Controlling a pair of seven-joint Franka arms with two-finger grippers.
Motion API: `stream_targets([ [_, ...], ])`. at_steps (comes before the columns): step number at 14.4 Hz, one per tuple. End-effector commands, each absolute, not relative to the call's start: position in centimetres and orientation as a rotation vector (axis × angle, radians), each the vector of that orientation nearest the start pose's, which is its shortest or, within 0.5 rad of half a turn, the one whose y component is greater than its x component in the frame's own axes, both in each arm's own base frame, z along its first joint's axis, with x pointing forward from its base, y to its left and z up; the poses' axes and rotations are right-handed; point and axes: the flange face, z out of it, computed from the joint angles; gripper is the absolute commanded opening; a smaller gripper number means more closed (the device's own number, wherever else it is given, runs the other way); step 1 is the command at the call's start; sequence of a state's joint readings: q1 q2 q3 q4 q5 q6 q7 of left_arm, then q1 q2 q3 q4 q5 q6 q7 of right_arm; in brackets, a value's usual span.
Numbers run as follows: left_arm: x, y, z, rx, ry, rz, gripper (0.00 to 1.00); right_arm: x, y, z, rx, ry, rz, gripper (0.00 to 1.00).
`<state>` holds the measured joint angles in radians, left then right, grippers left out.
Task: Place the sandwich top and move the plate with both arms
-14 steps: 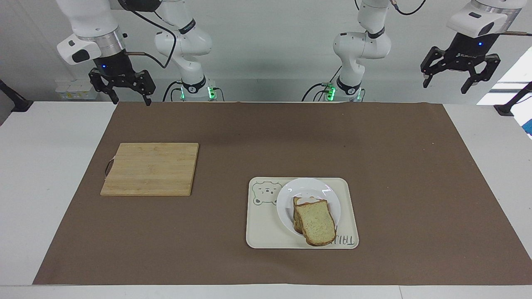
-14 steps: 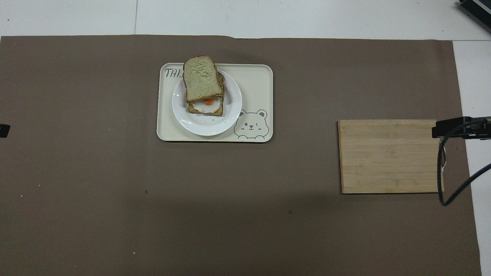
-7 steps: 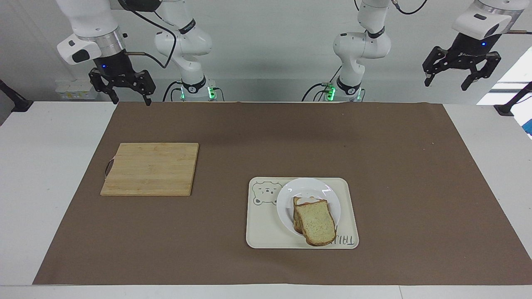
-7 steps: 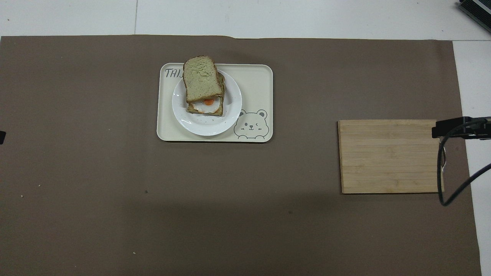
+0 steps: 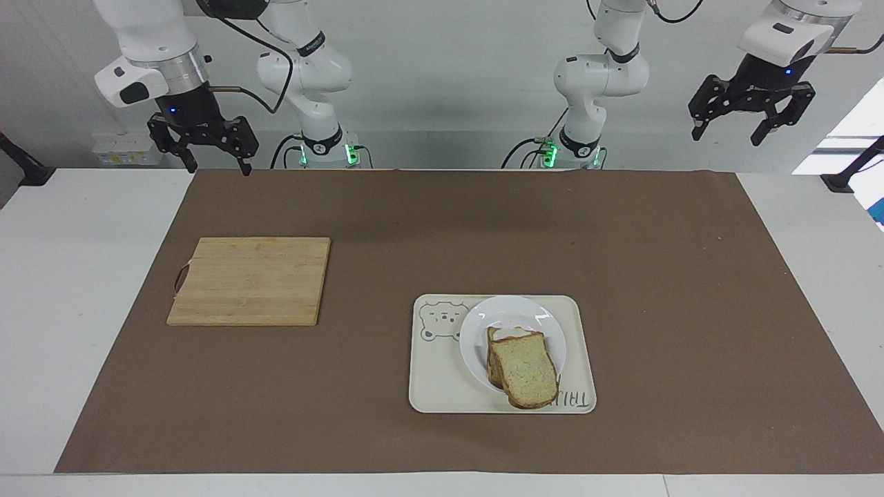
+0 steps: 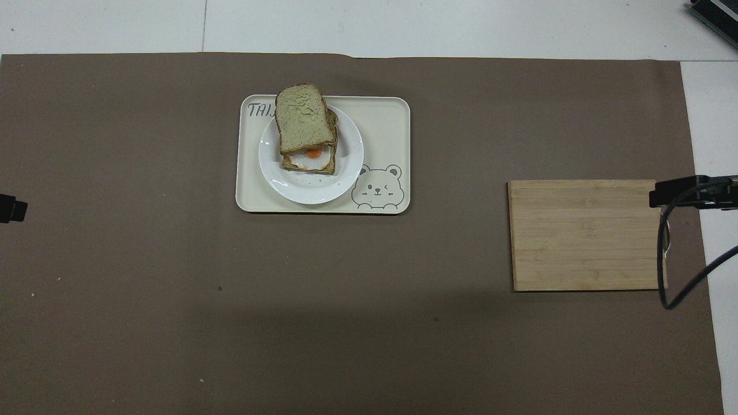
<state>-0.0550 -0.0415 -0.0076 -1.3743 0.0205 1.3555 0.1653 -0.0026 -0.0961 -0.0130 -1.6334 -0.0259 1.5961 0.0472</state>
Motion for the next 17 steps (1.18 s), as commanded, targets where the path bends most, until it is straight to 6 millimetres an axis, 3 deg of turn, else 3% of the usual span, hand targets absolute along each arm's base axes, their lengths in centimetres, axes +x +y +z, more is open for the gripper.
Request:
stream_targets([
  [1,50.4,-2.6,71.9,-3.115,0.318,-0.016,1.0,52.3,-1.3,64.9,-3.168,0.066,-0.08,1.0],
  [8,50.4,-4.0,71.5,-3.17,0.255,0.014,1.0,52.3,-1.3,64.9,-3.168,0.066,-0.08,1.0],
  [17,50.9,-2.6,71.3,-3.159,0.218,0.009,1.0,52.3,-1.3,64.9,-3.168,0.066,-0.08,1.0],
])
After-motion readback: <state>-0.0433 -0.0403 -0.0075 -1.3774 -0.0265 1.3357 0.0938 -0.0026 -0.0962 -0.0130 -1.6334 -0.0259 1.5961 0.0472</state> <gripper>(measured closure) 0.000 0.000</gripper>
